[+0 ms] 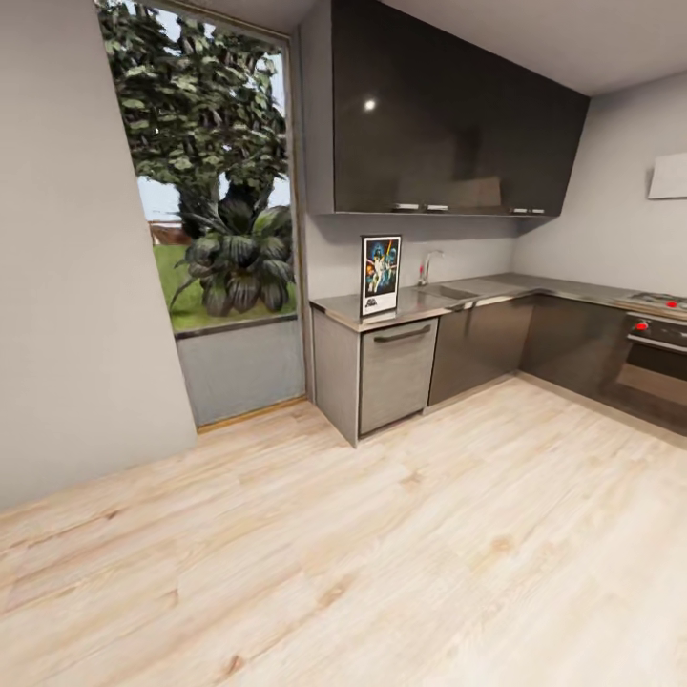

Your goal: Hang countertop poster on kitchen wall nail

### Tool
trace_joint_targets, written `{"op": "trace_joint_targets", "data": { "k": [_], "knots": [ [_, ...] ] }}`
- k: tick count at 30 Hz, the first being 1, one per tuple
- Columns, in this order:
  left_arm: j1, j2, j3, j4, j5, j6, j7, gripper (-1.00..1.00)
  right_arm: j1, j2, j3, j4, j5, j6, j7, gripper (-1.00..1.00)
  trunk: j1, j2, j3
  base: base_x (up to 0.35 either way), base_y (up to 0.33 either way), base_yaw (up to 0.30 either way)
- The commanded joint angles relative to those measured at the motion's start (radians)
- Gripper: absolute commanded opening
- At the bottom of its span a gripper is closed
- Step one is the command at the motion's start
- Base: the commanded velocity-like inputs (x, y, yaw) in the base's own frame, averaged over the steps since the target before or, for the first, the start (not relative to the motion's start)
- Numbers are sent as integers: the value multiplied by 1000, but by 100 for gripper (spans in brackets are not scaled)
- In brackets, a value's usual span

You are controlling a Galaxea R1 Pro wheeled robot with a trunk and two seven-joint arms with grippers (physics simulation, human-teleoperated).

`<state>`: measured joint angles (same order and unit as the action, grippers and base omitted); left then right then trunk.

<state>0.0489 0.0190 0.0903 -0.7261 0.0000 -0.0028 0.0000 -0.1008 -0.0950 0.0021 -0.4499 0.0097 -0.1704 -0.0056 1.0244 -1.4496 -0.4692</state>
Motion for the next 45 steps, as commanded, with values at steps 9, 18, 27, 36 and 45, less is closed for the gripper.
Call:
{"op": "trace_joint_targets", "data": {
  "k": [9, 18, 27, 36, 45],
  "knots": [
    [0, 1, 0, -1, 0, 0, 0, 100, 0, 0, 1, 0, 1, -3, -1, 100, 1, 0, -1, 313, 203, 0],
    [0, 1, 0, -1, 0, 0, 0, 100, 0, 0, 1, 0, 1, -3, -1, 100, 1, 0, -1, 312, 203, 0],
    [0, 1, 0, -1, 0, 0, 0, 100, 0, -2, 1, 0, 1, -3, -1, 100, 1, 0, -1, 312, 203, 0],
    [0, 1, 0, -1, 0, 0, 0, 100, 0, -9, 1, 0, 1, -3, 0, 100, 1, 0, -1, 312, 205, 0],
    [0, 2, 1, -1, 0, 0, 0, 100, 0, -9, 1, 0, 1, -3, -1, 100, 1, 0, -1, 303, 223, 0]
  ]
}}
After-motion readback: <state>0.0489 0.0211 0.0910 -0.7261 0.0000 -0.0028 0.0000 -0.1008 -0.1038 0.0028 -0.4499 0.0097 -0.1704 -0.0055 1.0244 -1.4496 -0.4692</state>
